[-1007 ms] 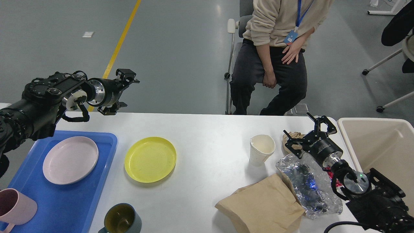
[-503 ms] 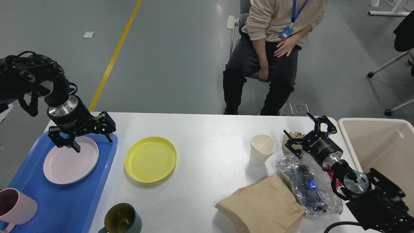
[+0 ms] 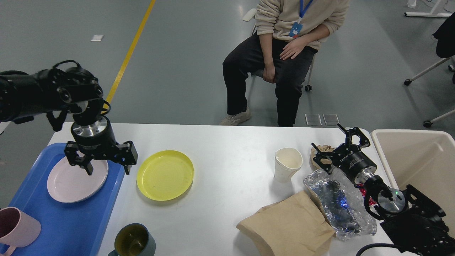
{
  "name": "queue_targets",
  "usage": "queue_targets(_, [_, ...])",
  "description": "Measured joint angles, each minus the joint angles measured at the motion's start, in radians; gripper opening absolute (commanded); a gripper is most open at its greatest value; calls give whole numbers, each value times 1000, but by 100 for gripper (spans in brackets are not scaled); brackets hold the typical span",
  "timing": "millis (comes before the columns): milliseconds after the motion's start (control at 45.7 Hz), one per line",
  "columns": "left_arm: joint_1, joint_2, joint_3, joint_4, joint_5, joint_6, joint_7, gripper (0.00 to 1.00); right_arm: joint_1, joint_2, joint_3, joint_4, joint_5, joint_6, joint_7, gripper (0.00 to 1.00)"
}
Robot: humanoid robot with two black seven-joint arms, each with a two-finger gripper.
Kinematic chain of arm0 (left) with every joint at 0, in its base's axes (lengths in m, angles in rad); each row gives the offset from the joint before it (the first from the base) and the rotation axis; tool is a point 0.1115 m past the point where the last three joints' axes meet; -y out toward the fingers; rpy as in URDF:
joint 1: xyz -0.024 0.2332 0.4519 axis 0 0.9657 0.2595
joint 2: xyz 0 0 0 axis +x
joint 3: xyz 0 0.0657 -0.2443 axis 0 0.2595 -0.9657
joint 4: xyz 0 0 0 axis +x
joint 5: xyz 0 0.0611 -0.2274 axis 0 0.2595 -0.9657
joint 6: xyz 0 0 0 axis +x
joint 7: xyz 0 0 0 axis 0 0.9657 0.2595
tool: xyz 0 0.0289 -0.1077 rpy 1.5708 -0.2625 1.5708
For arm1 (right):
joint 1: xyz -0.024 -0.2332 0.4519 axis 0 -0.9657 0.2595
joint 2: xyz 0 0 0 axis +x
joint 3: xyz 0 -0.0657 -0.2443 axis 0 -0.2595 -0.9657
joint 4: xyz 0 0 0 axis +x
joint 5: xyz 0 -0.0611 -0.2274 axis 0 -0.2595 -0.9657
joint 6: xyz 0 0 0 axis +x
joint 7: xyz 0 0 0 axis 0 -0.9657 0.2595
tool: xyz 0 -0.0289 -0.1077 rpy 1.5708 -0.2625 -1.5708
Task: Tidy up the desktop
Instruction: 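Lower the left gripper onto the dark teal cup nearest the robot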
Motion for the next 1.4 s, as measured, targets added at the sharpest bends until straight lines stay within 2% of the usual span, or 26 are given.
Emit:
queue_targets(263, [83,-148,-41,-29,-9,0,-12,97,0,0,0,0,0,0,0,100])
queue_targets(482, [131,-156,-61,-56,-12,0,-20,97,0,0,0,0,0,0,0,100])
queue_targets(679, [133,-146,-53,-97,-14,0,-93,97,0,0,0,0,0,0,0,100])
queue_targets(810, [129,-143,-51,-114,-15,0,-119,97,0,0,0,0,0,0,0,100])
queue_targets(1073, [154,-155,-48,-116,-17,0,-136,97,0,0,0,0,0,0,0,100])
queue_targets(1401, [157,-157,-25,-103,-17,0,-137,96,0,0,0,0,0,0,0,100])
